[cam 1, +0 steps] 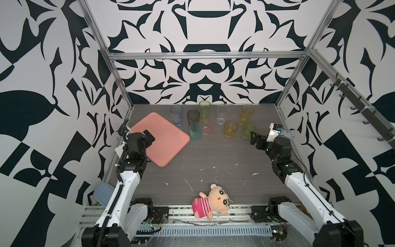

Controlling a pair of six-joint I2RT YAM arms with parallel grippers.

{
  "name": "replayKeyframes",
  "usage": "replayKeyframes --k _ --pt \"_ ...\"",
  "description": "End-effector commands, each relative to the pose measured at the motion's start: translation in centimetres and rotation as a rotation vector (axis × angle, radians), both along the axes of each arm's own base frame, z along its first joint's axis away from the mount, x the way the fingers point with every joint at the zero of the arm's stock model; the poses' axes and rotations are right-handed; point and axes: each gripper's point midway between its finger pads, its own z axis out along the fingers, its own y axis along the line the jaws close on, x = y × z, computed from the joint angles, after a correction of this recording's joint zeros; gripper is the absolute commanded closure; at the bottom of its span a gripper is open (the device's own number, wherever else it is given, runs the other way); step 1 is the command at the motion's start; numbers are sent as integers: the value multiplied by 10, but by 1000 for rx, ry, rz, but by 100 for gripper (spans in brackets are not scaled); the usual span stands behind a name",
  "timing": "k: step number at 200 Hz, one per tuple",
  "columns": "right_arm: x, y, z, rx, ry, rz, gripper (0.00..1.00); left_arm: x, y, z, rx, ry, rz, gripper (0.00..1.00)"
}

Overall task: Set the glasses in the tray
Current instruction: 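Move the left gripper down onto the pink tray's edge while the right arm reaches inward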

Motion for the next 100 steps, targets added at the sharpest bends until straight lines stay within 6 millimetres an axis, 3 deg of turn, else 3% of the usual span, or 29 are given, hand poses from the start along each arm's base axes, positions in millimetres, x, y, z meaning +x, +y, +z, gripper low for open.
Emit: replayKeyframes --k 1,25,55,100 --pt "-17 35 11 272 98 132 0 -20 -29 -26 -84 166 -89 1" --pt "-22 62 14 415 169 255 0 -31 -64 -41 -84 260 -216 0" --pt "-29 90 -14 382 278 350 0 -47 -104 -60 -37 390 -364 0" --pt "-50 125 -33 262 318 402 0 -61 -129 -90 -48 546 -471 0"
